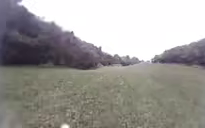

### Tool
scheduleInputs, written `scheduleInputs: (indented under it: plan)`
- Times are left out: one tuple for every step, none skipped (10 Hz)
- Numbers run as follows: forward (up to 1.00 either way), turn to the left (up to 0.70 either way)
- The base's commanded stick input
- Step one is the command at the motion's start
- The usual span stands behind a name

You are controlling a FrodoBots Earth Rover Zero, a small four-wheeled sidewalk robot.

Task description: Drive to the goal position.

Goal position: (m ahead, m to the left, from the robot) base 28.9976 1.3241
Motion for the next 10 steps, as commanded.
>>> scheduleInputs:
  plan:
    - [1.00, -0.40]
    - [1.00, -0.40]
    - [1.00, -0.40]
    - [1.00, -0.39]
    - [1.00, 0.00]
    - [1.00, 0.00]
    - [1.00, 0.00]
    - [1.00, -0.01]
    - [1.00, -0.02]
    - [1.00, -0.27]
